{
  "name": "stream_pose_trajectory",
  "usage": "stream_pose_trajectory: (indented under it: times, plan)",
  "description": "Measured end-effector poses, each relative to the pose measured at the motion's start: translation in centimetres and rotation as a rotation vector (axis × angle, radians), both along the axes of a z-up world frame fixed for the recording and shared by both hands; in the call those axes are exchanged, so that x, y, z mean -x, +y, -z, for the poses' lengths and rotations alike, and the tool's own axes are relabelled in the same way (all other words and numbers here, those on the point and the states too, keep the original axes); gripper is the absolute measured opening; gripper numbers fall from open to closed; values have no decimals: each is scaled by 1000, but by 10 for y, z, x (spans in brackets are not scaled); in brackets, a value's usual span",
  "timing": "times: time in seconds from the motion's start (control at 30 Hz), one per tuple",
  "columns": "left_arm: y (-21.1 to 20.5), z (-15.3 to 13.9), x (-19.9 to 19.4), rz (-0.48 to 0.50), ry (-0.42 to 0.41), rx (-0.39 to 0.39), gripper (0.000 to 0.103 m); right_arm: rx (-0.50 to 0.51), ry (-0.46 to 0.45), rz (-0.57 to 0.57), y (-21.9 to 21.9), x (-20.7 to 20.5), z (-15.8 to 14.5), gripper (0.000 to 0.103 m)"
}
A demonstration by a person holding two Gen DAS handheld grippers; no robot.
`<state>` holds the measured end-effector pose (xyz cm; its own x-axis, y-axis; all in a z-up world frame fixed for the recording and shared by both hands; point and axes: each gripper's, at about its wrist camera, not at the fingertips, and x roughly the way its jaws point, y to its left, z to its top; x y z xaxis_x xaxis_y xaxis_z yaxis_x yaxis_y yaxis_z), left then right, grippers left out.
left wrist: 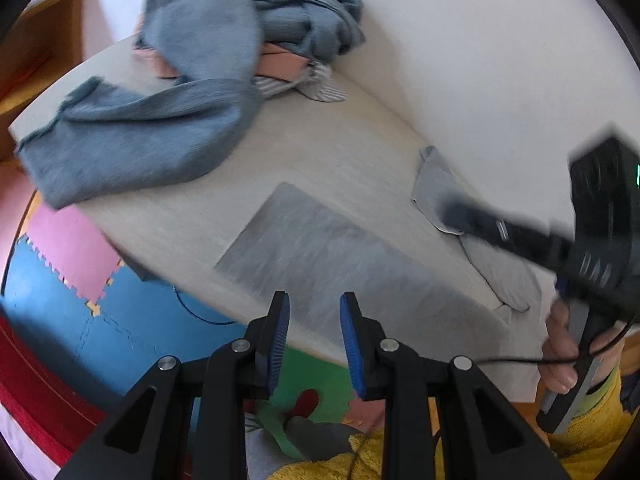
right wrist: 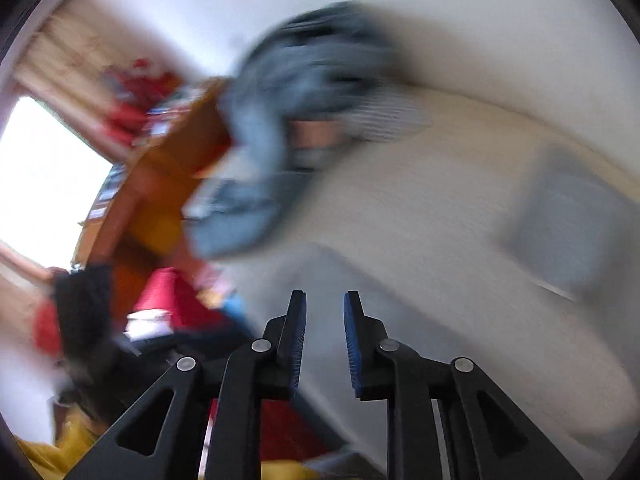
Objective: Fold clothes
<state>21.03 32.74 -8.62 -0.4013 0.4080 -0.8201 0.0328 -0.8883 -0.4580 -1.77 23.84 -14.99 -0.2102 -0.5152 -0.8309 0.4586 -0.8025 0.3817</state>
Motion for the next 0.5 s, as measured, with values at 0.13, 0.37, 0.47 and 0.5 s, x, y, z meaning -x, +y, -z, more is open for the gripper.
stream_pose_trajectory:
  times: [0.13, 0.37, 0.47, 0.5]
  plan:
    - [27, 8, 22, 88, -13, -2, 23, -112, -41, 256, 110, -23, 26, 20]
    - [94, 22, 49, 281, -61, 20, 23, -242, -55, 772, 285, -75, 39, 20]
    - [114, 28, 52, 327, -86, 37, 23, -271, -56, 887, 333, -86, 40, 20]
    - [119, 30, 52, 337, -94, 43, 23, -283, -64, 913, 347, -87, 43, 20]
